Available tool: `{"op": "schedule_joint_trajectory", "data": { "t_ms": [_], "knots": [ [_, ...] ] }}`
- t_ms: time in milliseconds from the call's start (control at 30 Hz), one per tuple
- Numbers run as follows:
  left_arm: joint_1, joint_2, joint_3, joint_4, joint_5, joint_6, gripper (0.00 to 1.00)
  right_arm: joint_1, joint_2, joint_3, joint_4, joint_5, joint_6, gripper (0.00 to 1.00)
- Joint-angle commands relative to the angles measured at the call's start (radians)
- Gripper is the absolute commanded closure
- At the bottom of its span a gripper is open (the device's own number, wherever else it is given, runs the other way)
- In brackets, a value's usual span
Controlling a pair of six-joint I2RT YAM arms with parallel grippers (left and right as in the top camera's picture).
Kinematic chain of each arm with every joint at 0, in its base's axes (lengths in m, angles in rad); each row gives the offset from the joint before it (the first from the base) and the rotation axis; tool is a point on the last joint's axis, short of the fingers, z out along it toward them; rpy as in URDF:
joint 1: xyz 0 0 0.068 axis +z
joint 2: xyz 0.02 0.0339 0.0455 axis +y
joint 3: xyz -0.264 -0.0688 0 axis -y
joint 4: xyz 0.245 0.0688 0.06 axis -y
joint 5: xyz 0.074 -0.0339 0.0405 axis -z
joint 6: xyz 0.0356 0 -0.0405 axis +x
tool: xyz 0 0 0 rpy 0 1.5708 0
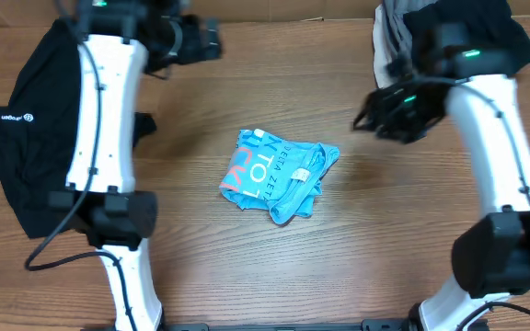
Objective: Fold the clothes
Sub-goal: 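Grasp the folded blue shirt bundle with the right gripper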
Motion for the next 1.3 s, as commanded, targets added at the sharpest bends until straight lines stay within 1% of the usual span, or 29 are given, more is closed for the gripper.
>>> {"op": "schedule_joint_trajectory", "data": {
  "t_ms": [0, 133, 233, 333, 367, 467, 533, 567, 600, 733, 767, 833, 933, 1067, 1100, 1167, 1200, 1233, 1267],
  "knots": [
    [0.021, 0.000, -0.022, -0.003, -0.002, 0.039, 0.00, 0.122, -0.022, -0.101, 0.052, 0.115, 0.151, 0.41],
    [0.031, 0.000, -0.069, 0.002, -0.031, 0.064, 0.00, 0.249, -0.022, -0.227, 0.138, 0.198, 0.301, 0.40],
    [0.030, 0.000, -0.103, 0.010, -0.053, 0.070, 0.00, 0.310, -0.022, -0.305, 0.218, 0.199, 0.347, 0.38],
    [0.030, 0.000, -0.136, 0.023, -0.052, 0.072, 0.00, 0.353, -0.022, -0.381, 0.321, 0.209, 0.364, 0.34],
    [0.030, 0.000, -0.145, 0.026, -0.052, 0.072, 0.00, 0.362, -0.022, -0.404, 0.357, 0.217, 0.367, 0.32],
    [0.030, 0.002, -0.166, 0.035, -0.052, 0.072, 0.00, 0.372, -0.021, -0.458, 0.448, 0.273, 0.386, 0.22],
    [0.030, 0.002, -0.179, 0.041, -0.052, 0.072, 0.00, 0.372, -0.019, -0.483, 0.504, 0.287, 0.385, 0.09],
    [0.030, 0.002, -0.183, 0.042, -0.052, 0.072, 0.00, 0.372, -0.018, -0.491, 0.523, 0.287, 0.385, 0.06],
    [0.029, 0.002, -0.189, 0.045, -0.052, 0.072, 0.00, 0.370, -0.016, -0.499, 0.542, 0.287, 0.384, 0.04],
    [0.028, 0.002, -0.223, 0.062, -0.052, 0.072, 0.00, 0.370, 0.000, -0.514, 0.585, 0.273, 0.338, 0.03],
    [0.028, 0.002, -0.231, 0.066, -0.052, 0.072, 0.00, 0.370, 0.005, -0.514, 0.588, 0.265, 0.324, 0.05],
    [0.028, 0.002, -0.250, 0.078, -0.052, 0.072, 0.00, 0.370, 0.021, -0.514, 0.596, 0.253, 0.300, 0.12],
    [0.028, 0.002, -0.289, 0.098, -0.053, 0.072, 0.00, 0.370, 0.052, -0.514, 0.614, 0.251, 0.294, 0.20],
    [0.028, 0.002, -0.354, 0.138, -0.053, 0.072, 0.00, 0.370, 0.092, -0.514, 0.645, 0.191, 0.245, 0.32],
    [0.028, 0.002, -0.370, 0.149, -0.053, 0.072, 0.00, 0.370, 0.101, -0.514, 0.650, 0.190, 0.240, 0.37],
    [0.028, 0.002, -0.409, 0.176, -0.056, 0.072, 0.00, 0.370, 0.111, -0.514, 0.658, 0.189, 0.222, 0.57],
    [0.028, 0.002, -0.424, 0.186, -0.056, 0.072, 0.00, 0.370, 0.112, -0.514, 0.663, 0.190, 0.222, 0.73],
    [0.028, 0.002, -0.439, 0.195, -0.056, 0.072, 0.00, 0.367, 0.112, -0.514, 0.670, 0.192, 0.223, 0.96],
    [0.028, 0.002, -0.455, 0.205, -0.057, 0.072, 0.00, 0.361, 0.112, -0.512, 0.680, 0.193, 0.223, 0.96]
  ]
}}
